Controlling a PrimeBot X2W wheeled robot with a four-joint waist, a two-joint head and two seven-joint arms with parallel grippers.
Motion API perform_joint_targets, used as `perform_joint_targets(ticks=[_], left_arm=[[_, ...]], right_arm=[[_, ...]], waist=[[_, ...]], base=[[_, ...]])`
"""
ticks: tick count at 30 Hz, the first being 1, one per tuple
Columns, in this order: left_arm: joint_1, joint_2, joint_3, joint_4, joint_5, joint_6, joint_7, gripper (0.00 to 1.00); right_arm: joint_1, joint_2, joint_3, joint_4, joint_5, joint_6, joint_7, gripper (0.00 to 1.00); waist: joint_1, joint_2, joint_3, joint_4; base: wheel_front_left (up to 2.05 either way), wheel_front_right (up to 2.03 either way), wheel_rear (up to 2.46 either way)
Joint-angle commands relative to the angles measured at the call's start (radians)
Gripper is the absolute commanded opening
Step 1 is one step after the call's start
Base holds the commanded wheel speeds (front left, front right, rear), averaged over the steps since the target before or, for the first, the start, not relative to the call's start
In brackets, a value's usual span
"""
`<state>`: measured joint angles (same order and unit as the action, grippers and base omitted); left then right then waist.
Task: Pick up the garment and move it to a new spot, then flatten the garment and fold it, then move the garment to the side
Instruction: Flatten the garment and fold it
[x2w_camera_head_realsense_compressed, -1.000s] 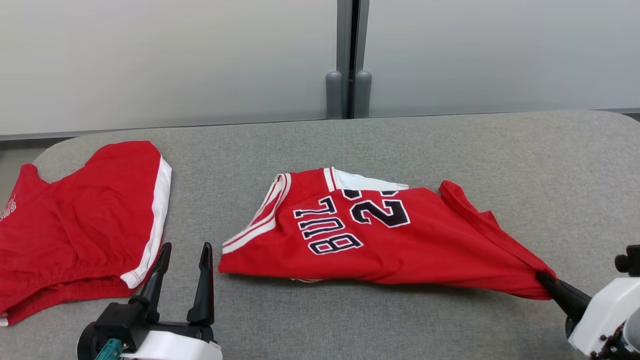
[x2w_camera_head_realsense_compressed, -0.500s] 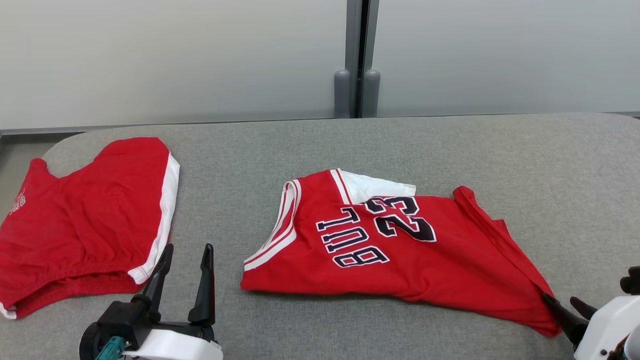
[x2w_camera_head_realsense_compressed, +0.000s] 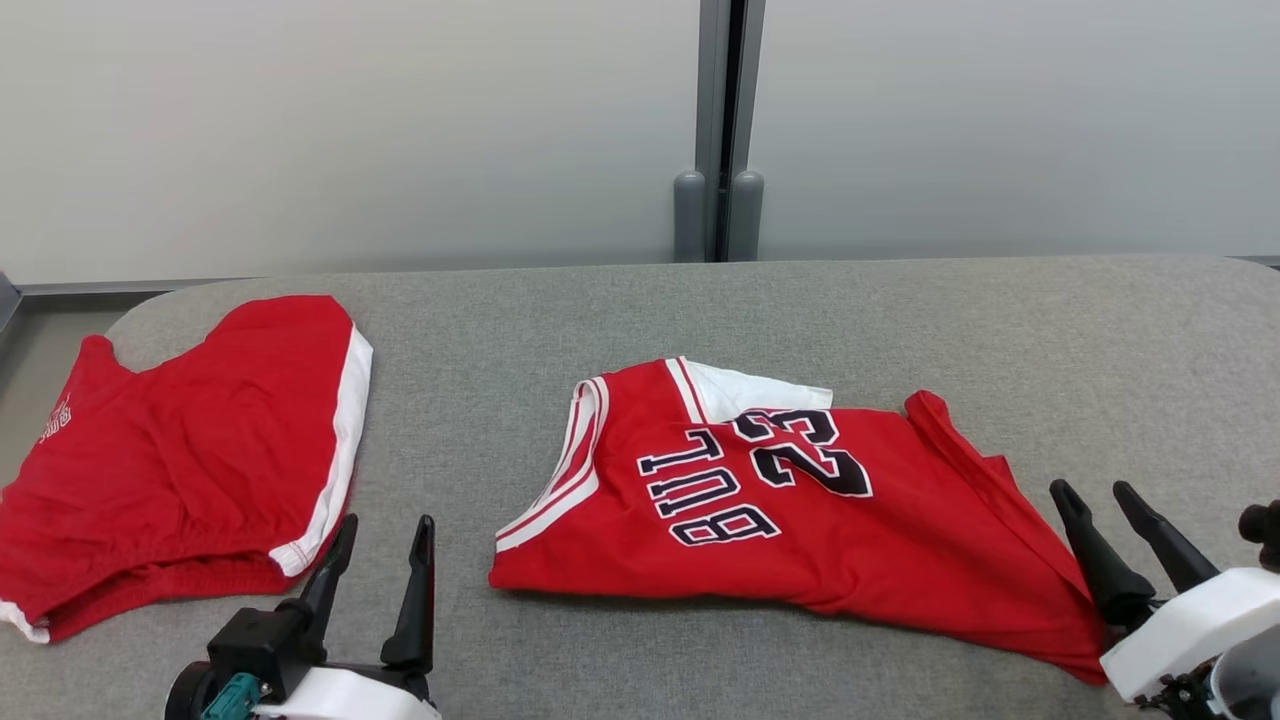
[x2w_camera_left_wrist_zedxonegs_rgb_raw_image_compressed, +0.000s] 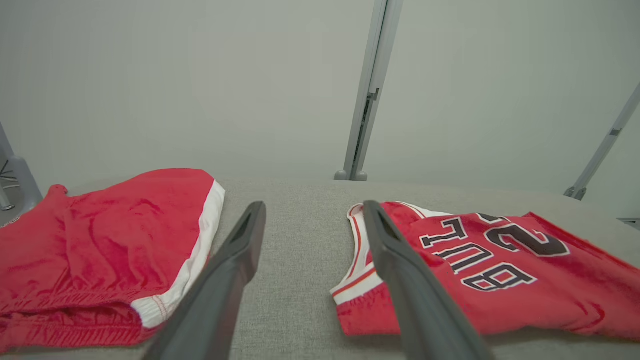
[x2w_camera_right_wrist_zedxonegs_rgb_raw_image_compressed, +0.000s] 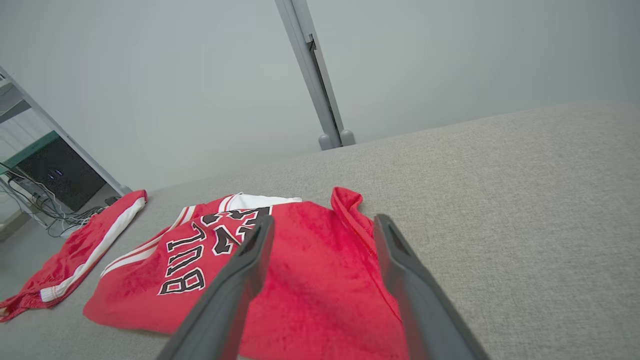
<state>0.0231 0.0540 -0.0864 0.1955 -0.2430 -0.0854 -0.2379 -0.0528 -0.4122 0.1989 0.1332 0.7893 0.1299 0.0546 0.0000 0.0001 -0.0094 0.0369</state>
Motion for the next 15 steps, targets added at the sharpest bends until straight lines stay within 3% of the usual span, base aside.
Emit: perform_joint_targets(ticks=[1, 8, 15], left_arm=[[0.000, 0.013, -0.004, 0.007, -0.006, -0.007, 0.016, 1.00], [-0.025, 0.038, -0.036, 0.020, -0.044, -0.025, 0.130, 1.00], [-0.132, 0.091, -0.141, 0.074, -0.124, -0.044, 0.398, 1.00]], right_arm=[[0.008, 0.009, 0.000, -0.004, -0.010, 0.002, -0.032, 1.00], [0.007, 0.050, 0.045, 0.030, -0.035, 0.002, -0.132, 1.00], [-0.037, 0.045, 0.083, 0.051, -0.040, 0.001, -0.161, 1.00]], waist=[[0.0000, -0.0001, -0.002, 0.001], [0.0000, -0.0001, 0.002, -0.003], [0.0000, -0.0001, 0.044, -0.022]], base=[[0.00, 0.00, 0.00], [0.00, 0.00, 0.00], [0.00, 0.00, 0.00]])
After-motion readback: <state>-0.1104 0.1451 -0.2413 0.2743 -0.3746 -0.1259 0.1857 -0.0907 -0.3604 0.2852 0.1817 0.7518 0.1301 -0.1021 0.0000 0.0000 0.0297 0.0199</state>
